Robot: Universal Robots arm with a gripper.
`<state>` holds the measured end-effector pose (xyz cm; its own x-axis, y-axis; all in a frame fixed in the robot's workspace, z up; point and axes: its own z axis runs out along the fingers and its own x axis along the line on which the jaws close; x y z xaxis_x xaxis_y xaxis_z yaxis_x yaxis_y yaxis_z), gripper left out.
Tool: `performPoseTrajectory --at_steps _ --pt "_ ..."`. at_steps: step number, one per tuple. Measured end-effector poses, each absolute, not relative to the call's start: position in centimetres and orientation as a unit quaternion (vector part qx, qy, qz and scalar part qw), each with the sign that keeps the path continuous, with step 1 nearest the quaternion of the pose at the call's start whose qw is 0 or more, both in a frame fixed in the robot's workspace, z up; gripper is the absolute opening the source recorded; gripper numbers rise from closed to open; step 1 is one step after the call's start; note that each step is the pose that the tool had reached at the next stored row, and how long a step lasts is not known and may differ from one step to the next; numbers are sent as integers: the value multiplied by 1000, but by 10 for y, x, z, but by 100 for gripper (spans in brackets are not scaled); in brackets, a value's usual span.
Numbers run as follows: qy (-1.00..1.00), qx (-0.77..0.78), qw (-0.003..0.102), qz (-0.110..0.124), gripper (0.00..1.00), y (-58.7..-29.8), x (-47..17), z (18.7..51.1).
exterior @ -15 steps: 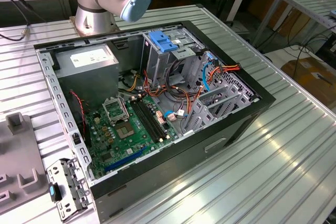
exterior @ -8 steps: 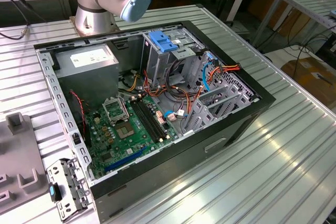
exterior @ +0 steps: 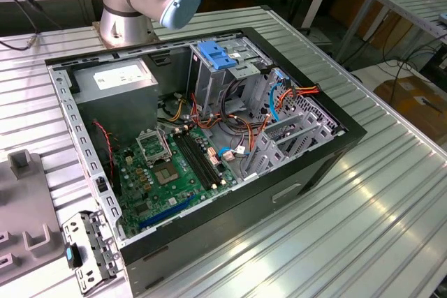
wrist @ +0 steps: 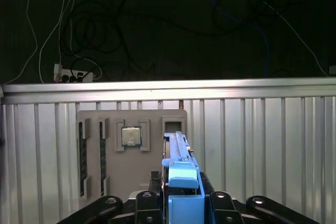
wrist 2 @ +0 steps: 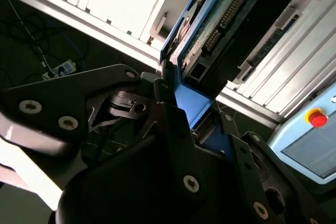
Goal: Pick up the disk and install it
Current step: 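Pick up the disk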
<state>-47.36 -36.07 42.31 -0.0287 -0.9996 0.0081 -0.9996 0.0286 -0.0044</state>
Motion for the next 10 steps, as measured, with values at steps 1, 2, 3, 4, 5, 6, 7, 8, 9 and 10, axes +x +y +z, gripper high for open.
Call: performPoseTrajectory --at_steps 1,2,3,4,5,6,7,8,9,10 --pt "-717 697 1 4 37 -361 -474 424" --pt "-717 697 1 4 37 -361 -474 425" --pt "-717 697 2 5 37 -361 -474 425" --pt "-717 697 2 5 37 -361 -474 426" --pt "-717 697 2 5 37 -361 -474 427" --pt "-717 697 2 5 37 -361 -474 428" --pt "-717 697 2 5 37 -361 -474 428" --pt "-717 697 2 5 37 -361 -474 429" --pt "-717 697 2 5 37 -361 -474 430" --pt "-717 697 2 5 37 -361 -474 431"
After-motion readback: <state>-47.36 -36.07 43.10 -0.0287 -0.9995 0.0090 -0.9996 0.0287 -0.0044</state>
